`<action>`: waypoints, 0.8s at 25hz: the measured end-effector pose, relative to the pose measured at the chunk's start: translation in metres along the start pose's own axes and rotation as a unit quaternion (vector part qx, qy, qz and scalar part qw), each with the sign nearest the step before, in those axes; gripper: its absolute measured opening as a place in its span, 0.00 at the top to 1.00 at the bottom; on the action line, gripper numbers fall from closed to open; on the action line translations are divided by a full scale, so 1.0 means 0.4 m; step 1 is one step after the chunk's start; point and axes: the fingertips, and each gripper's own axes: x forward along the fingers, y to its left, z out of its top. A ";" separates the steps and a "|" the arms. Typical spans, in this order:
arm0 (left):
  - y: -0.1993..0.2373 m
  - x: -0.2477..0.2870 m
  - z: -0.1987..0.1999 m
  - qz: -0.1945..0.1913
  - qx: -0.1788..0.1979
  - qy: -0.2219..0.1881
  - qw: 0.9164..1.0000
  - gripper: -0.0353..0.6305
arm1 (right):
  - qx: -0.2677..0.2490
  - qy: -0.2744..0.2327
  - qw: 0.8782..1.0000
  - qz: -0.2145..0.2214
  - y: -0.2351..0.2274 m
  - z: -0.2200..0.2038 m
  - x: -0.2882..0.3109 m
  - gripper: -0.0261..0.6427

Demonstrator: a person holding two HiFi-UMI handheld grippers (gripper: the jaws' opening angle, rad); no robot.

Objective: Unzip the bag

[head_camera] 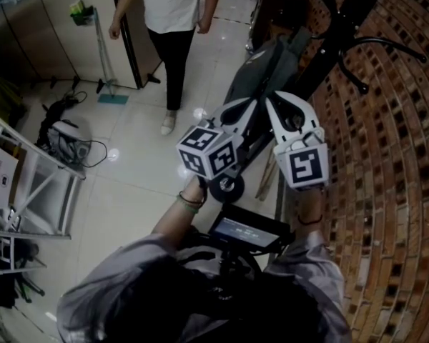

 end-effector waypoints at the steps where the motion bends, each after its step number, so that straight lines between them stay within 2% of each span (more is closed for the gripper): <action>1: 0.000 -0.001 -0.001 0.000 0.000 0.000 1.000 0.93 | -0.005 0.005 1.000 0.004 0.003 -0.001 0.005 0.89; 9: 0.005 -0.012 -0.015 -0.003 -0.005 0.004 1.000 0.93 | -0.071 0.052 0.996 0.035 0.020 -0.015 0.036 0.82; 13: 0.008 -0.018 -0.023 -0.003 -0.012 0.004 1.000 0.93 | -0.135 0.075 0.987 0.044 0.032 -0.013 0.055 0.78; 20: 0.013 -0.018 -0.027 -0.004 -0.019 0.000 1.000 0.93 | -0.191 0.098 0.975 0.061 0.043 -0.022 0.075 0.78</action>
